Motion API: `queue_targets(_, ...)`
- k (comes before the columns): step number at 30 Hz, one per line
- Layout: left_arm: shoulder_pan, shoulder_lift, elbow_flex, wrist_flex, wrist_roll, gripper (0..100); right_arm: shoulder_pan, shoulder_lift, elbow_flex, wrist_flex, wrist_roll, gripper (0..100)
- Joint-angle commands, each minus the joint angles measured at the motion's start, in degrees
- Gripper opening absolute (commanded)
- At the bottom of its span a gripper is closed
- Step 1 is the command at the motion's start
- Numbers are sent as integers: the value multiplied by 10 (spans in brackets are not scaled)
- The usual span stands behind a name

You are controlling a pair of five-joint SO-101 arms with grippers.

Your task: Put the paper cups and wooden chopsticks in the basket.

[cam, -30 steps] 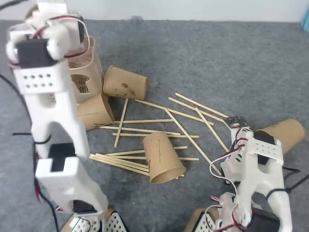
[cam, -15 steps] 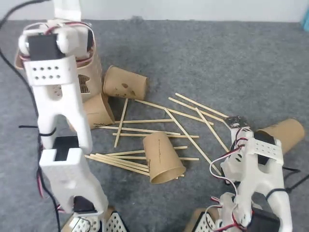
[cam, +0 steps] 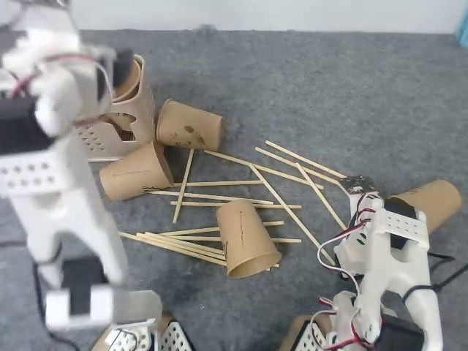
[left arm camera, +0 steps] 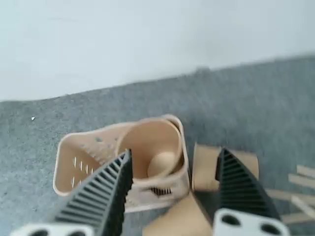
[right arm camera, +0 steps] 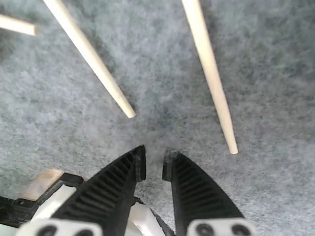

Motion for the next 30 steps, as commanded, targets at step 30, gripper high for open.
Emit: queue_targets(30, 177, -192, 817, -391, 20, 13, -2, -18, -1, -4, 10, 69)
